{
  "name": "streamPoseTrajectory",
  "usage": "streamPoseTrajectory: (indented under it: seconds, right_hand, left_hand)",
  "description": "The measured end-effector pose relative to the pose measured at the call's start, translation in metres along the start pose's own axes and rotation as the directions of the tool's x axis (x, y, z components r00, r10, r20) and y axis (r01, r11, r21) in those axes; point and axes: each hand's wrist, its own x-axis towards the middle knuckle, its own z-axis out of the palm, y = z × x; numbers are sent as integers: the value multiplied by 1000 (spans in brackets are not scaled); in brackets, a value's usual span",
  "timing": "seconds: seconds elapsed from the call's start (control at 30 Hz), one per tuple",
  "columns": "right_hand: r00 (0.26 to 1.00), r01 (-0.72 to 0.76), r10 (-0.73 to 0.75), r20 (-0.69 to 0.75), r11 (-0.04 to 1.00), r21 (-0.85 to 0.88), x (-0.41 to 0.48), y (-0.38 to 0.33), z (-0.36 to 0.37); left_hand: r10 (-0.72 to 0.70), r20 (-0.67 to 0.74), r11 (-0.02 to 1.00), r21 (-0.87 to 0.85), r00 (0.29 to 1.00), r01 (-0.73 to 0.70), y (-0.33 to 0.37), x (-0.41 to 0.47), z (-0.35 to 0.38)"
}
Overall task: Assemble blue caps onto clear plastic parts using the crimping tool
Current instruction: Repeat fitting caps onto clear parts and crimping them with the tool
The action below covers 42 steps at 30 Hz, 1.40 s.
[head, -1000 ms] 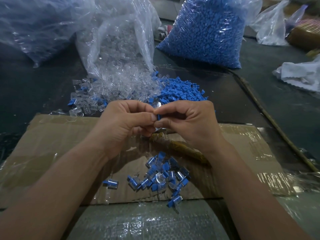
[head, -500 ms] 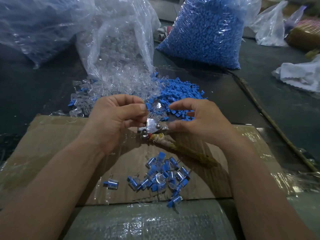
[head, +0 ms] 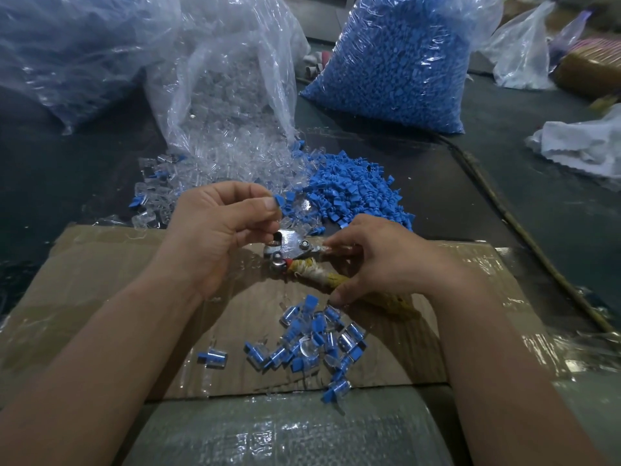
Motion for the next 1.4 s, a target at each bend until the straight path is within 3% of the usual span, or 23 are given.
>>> streamPoseTrajectory:
  seconds: [0.37, 0.57, 0.73, 0.9, 1.4]
  right_hand:
    - [981, -30, -14, -195, 974, -223, 6, -14, 11]
    - [958, -48, -8, -285, 981, -189, 7, -6, 9]
    - [901, 25, -56, -431, 997, -77, 4, -7, 8]
    - [908, 130, -106, -405, 991, 32, 1, -16, 11]
    - [941, 176, -154, -302, 983, 44, 0, -19, 11]
  left_hand:
    - [10, -16, 999, -46, 1000, -11, -4, 4, -4]
    - [54, -50, 998, -39, 997, -55, -4, 4, -6]
    - [69, -69, 996, -54, 995, -73, -2, 1, -2]
    - [86, -91, 995, -45, 992, -90, 0, -1, 2]
    - [110, -103, 993, -27, 989, -113, -3, 1, 0]
